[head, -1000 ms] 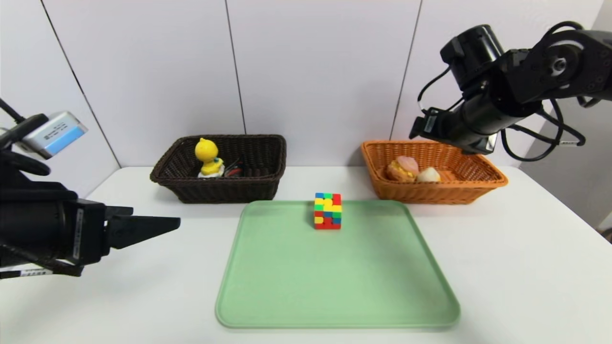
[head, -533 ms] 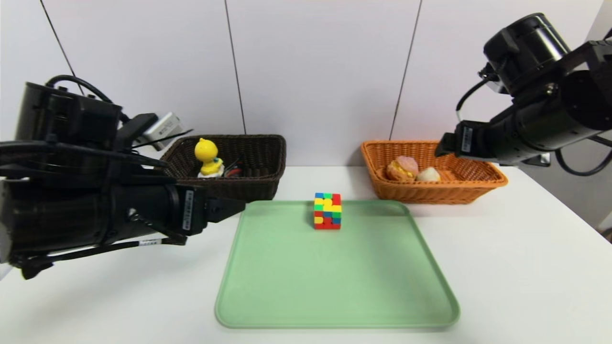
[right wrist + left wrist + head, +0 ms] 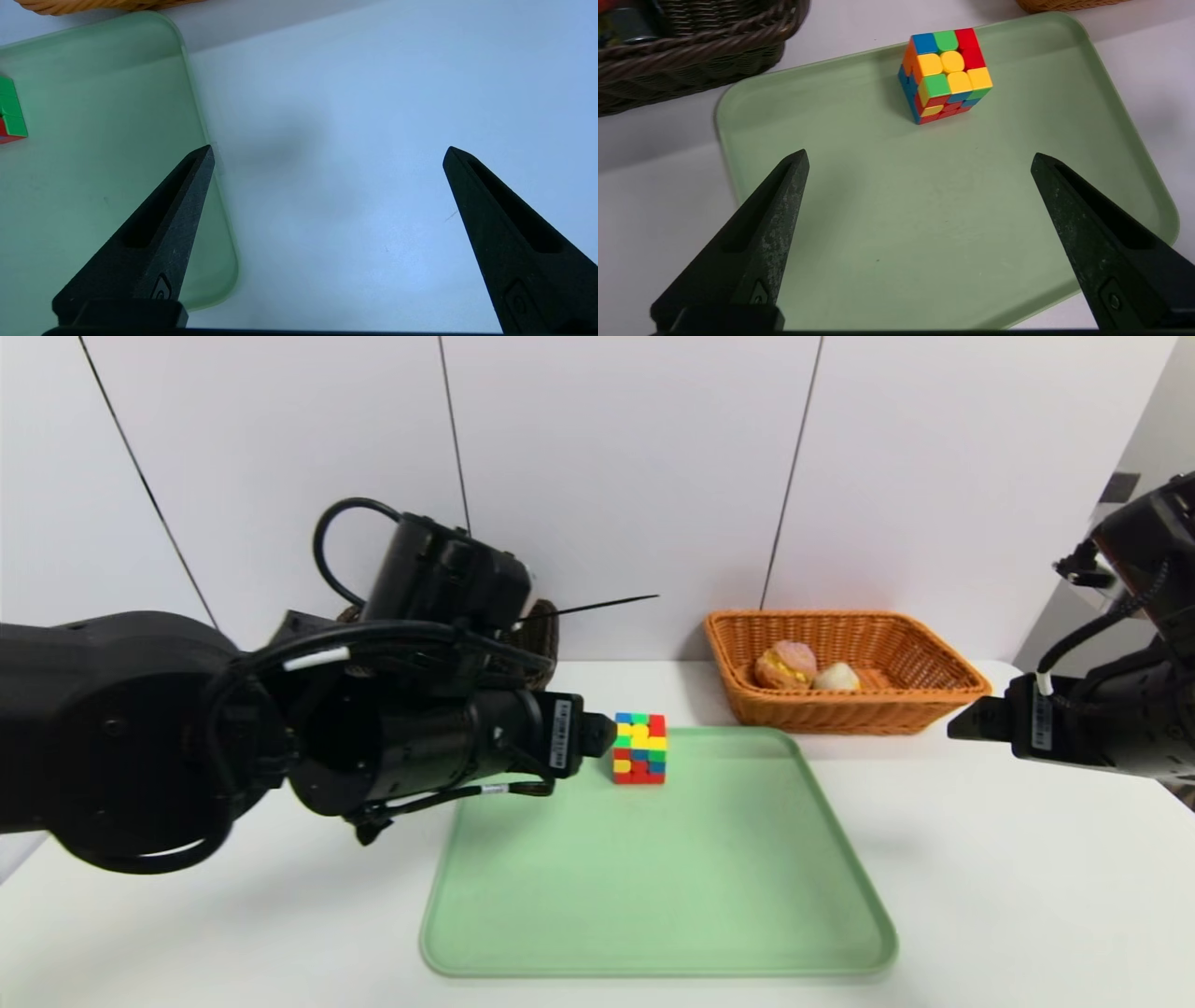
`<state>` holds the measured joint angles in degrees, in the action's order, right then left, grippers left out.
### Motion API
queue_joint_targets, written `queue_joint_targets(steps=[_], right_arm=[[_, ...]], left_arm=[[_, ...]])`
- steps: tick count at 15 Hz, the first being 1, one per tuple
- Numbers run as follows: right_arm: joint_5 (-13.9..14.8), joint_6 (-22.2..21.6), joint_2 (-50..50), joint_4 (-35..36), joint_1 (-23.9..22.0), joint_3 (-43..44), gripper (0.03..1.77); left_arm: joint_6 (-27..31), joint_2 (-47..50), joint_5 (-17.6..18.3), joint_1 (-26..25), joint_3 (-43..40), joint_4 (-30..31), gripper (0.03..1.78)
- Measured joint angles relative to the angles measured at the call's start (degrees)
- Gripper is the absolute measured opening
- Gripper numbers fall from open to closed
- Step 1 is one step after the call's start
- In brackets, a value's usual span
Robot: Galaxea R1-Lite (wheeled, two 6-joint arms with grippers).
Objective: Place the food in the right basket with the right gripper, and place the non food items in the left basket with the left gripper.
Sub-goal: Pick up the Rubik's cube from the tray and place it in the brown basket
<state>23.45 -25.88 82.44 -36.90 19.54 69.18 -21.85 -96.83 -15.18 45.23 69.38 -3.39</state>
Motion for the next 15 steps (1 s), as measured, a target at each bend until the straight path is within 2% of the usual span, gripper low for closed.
queue_joint_targets(steps=[6,9,13,15], right_arm=[[-0.8,-0.4,-3.8,4.2,-4.2,-4.7,1.69],[-1.4,-0.2,-4.0,4.9,-5.9,-4.8,1.69],[-1.4,0.1,-4.2,5.6,-6.3,-4.8,1.69],[-1.4,0.1,-4.2,5.7,-6.3,-4.8,1.69]], left_arm=[[-6.5,-12.3,-8.7,5.5,10.7,0.0,1.69],[-6.8,-17.1,-13.7,6.3,15.3,0.0,1.69],[-6.7,-22.2,-14.9,6.5,20.0,-0.1,1.69],[-6.3,-24.3,-16.6,6.5,21.4,-0.1,1.69]])
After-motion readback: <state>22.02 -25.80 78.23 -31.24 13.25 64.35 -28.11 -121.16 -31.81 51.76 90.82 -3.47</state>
